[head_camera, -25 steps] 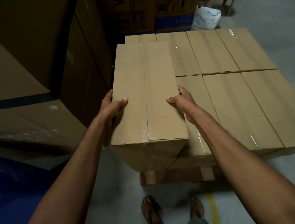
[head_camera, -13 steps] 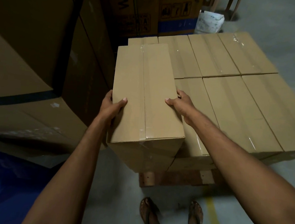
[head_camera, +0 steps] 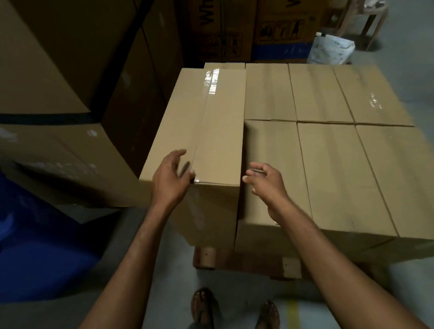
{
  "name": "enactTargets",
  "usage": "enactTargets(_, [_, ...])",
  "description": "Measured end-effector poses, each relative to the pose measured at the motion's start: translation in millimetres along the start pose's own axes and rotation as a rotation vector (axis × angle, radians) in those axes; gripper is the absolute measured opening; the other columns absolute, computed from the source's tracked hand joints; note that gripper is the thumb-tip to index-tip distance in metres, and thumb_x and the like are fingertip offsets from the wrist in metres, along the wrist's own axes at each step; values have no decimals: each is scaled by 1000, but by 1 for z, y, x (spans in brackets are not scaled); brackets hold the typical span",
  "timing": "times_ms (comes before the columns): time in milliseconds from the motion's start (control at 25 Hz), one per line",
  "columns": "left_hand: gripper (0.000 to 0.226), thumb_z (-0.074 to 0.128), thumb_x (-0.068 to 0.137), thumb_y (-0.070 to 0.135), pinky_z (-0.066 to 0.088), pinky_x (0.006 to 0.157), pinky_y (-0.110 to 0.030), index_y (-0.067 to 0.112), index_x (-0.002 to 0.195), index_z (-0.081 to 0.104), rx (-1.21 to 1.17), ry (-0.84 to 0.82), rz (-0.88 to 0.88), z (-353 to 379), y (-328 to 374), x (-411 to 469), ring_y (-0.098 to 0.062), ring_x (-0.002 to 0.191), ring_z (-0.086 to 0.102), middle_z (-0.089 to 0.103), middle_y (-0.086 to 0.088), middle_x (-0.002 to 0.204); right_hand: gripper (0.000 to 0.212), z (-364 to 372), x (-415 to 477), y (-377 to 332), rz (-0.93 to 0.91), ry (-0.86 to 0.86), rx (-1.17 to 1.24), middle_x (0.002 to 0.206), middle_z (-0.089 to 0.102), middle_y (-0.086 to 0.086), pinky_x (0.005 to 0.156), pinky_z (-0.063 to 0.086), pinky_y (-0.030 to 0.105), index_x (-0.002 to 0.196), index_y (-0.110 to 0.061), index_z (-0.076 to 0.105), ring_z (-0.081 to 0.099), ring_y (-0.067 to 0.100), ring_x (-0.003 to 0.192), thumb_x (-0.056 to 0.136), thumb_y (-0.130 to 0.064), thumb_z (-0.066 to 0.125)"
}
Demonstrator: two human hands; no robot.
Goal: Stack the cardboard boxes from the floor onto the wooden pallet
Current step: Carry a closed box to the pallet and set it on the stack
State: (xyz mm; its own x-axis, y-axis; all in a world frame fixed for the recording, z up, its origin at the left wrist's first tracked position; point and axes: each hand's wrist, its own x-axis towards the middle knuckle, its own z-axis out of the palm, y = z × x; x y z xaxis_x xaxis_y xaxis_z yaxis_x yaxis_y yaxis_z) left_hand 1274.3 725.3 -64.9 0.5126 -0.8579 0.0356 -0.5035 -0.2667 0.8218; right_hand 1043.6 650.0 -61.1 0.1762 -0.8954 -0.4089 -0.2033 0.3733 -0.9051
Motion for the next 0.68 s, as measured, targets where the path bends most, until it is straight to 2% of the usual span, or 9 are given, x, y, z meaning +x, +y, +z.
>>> enactTargets(80, [51, 72, 94, 16, 47, 104, -26, 25, 142, 57, -108, 19, -31, 6, 19, -33, -15, 135, 53, 57, 2, 147, 46, -15, -25, 9, -6, 1, 15, 125, 71, -2, 101, 53, 35, 134, -20, 62, 65, 8, 113, 91, -7, 70])
enactTargets(200, [48, 70, 96, 19, 46, 106, -31, 29, 141, 57, -146, 25, 2, 14, 45, -82, -11, 133, 52, 58, 7, 145, 39, -39, -73, 19, -19, 12, 49, 118, 73, -4, 89, 54, 29, 128, -20, 66, 68, 8, 109, 92, -6, 68])
enactTargets(320, [43, 70, 96, 15, 50, 102, -27, 26, 136, 61, -265, 1, 46, 26, 60, -138, -4, 122, 59, 64, 9, 136, 34, -60, -128, 37, -48, 71, 113, 113, 75, -2, 79, 54, 21, 121, -18, 68, 70, 7, 104, 92, -1, 67])
enactTargets(480, [38, 70, 94, 5, 55, 97, -26, 20, 129, 66, -444, -122, 66, 52, 69, -208, -5, 110, 69, 73, 5, 120, 32, -95, -202, 69, -62, 196, 207, 108, 75, 3, 67, 52, 9, 116, -11, 69, 70, -1, 92, 91, 9, 65])
enactTargets(680, [39, 69, 94, 0, 55, 96, -26, 19, 128, 65, -527, -353, 64, 86, 88, -289, -8, 112, 69, 74, 2, 116, 32, -152, -277, 122, -35, 326, 251, 107, 78, 2, 73, 56, 14, 116, -12, 70, 73, 2, 96, 91, 8, 67])
